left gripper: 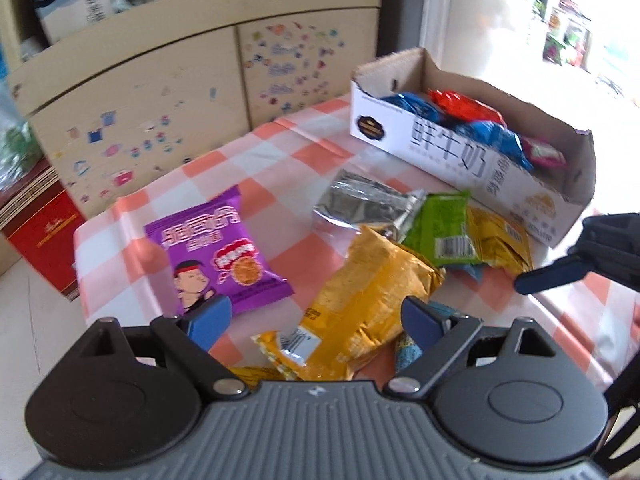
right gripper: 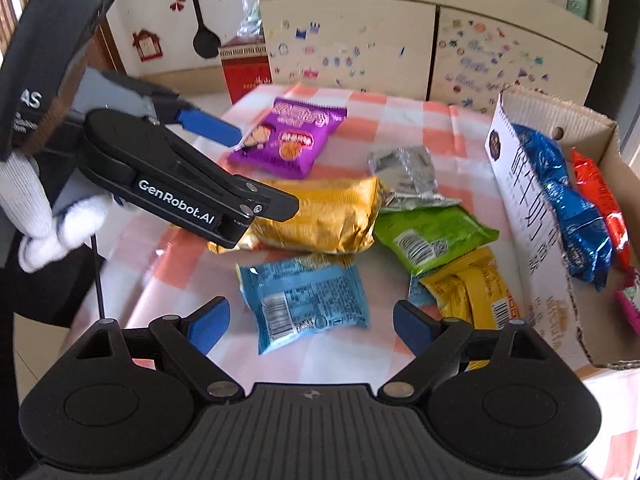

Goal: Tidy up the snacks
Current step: 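Grasp the yellow-gold packet with the left tool while the right tool grasps the light-blue packet, then carry both packets into the cardboard box and open both tools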

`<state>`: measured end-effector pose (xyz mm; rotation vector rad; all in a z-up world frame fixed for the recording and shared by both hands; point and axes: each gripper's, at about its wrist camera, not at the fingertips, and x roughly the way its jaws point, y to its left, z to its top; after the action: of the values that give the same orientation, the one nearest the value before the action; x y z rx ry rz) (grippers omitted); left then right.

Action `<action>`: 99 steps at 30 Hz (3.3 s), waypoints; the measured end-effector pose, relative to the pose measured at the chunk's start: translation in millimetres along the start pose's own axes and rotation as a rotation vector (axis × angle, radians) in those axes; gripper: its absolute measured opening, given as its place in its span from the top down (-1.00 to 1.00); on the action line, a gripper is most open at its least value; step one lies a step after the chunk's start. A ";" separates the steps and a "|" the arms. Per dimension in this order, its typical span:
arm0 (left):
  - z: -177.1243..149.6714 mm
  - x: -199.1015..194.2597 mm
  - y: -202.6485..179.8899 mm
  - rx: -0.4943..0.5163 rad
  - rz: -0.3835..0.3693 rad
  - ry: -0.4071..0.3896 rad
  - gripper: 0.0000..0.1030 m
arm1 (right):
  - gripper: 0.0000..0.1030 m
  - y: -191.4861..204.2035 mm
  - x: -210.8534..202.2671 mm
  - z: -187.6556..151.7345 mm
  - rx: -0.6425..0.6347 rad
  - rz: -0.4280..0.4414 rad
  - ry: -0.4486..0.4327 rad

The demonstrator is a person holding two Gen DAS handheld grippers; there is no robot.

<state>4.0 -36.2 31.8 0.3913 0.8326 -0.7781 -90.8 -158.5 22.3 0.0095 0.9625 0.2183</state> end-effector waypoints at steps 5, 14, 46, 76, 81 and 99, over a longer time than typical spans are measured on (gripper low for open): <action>0.4 14.5 -4.9 0.048 -0.034 0.028 -0.78 | -0.80 4.3 13.6 -1.6 -0.030 0.002 0.028; -0.9 40.3 -11.2 0.100 -0.071 0.070 -0.78 | -0.80 8.6 30.8 0.6 -0.066 -0.012 0.051; -9.6 28.6 1.6 0.026 -0.009 0.066 -0.06 | -0.29 -4.1 17.5 4.2 -0.029 -0.047 -0.007; 15.2 -17.6 24.7 -0.181 0.051 -0.132 -0.06 | -0.29 -32.1 -32.5 28.6 0.071 -0.087 -0.219; 24.9 -18.1 20.6 -0.198 0.058 -0.158 -0.06 | -0.29 -47.6 -51.4 35.9 0.097 -0.113 -0.263; 66.6 -13.3 -55.0 -0.091 -0.076 -0.231 -0.06 | -0.29 -123.6 -95.7 37.3 0.163 -0.268 -0.289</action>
<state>-8.7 -105.9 82.9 0.1850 0.6659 -0.8355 -90.9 -294.1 108.5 0.0595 0.6819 -0.1071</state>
